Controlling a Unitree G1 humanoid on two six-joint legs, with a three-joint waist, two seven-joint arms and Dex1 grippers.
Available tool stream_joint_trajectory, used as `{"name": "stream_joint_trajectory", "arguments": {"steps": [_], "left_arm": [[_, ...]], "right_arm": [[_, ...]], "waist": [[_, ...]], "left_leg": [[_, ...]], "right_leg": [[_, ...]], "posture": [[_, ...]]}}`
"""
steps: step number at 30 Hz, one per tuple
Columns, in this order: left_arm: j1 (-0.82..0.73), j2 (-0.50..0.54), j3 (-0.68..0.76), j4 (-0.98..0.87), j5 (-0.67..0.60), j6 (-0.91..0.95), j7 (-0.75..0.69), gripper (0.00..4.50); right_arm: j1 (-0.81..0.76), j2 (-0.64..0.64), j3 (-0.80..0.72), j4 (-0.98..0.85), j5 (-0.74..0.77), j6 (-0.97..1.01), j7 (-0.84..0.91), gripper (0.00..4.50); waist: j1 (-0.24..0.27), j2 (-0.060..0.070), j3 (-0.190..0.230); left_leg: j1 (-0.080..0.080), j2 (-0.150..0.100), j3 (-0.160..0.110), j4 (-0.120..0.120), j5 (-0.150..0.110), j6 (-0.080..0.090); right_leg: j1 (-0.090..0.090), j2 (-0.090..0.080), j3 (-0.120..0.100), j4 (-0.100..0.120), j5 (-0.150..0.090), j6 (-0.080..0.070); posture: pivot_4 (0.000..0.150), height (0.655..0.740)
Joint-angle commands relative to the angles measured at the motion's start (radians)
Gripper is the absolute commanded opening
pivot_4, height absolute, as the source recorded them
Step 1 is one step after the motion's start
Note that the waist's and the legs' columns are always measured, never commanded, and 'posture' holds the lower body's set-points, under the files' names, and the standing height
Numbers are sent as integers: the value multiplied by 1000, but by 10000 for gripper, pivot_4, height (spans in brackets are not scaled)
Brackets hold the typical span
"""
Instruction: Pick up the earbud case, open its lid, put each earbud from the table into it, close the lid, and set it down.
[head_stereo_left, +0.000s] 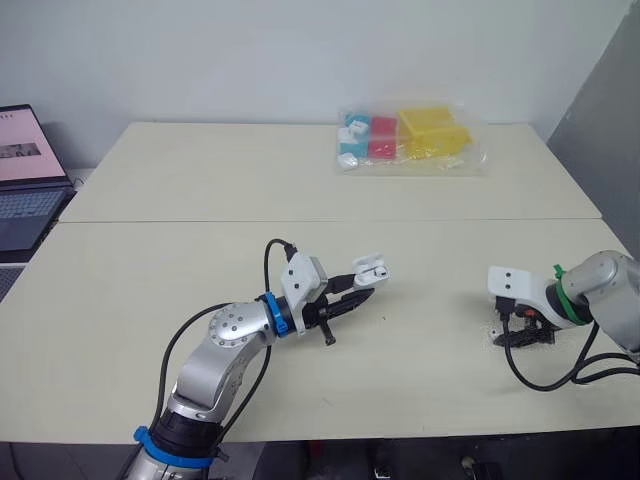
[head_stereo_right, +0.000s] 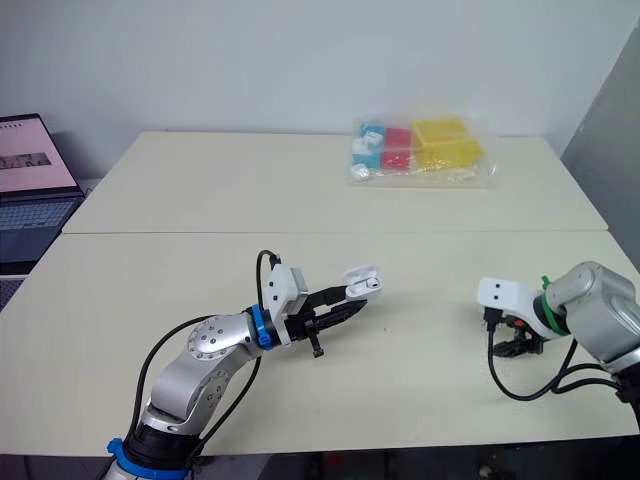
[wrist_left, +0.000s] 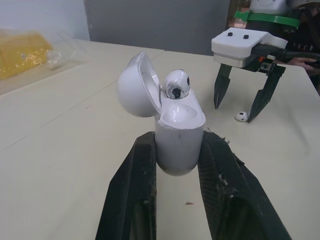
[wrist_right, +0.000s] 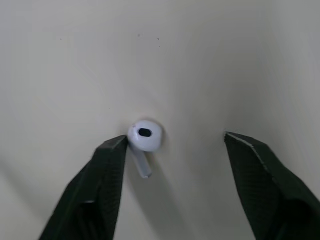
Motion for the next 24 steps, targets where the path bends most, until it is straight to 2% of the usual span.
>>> {"name": "stream_joint_trajectory", "arguments": {"steps": [1,5,13,21,24], "left_arm": [[-3,2,-1,-15,0,-28,-3,7788],[-3,6,-3,-13,-1,-30,-9,7788],[-6,5,-7,-8,-2,-33,-9,7788],[-37,-25,2,7,-13,-32,9,7788],[-53,-48,13,9,-29,-18,25,7788]], "right_arm": [[-8,8,-1,-6,9,8,20,16513],[-13,7,6,-4,11,-1,46,4371],[-50,0,-26,-8,29,1,80,4380],[-51,0,-295,-164,269,98,83,4379],[-29,90,-462,-309,419,216,1,4379]], "waist": [[0,0,0],[0,0,0],[0,0,0],[2,0,0],[2,0,0]], "left_leg": [[0,0,0,0,0,0],[0,0,-1,0,0,0],[0,0,0,0,0,0],[-1,0,-1,0,0,0],[-1,0,-1,0,0,0]], "right_leg": [[0,0,0,0,0,0],[0,0,0,0,0,0],[0,0,0,0,0,0],[0,0,0,0,0,0],[0,0,0,-1,0,0]], "posture": [[1500,7400],[1500,7400],[1500,7400],[1500,7400],[1500,7400]]}}
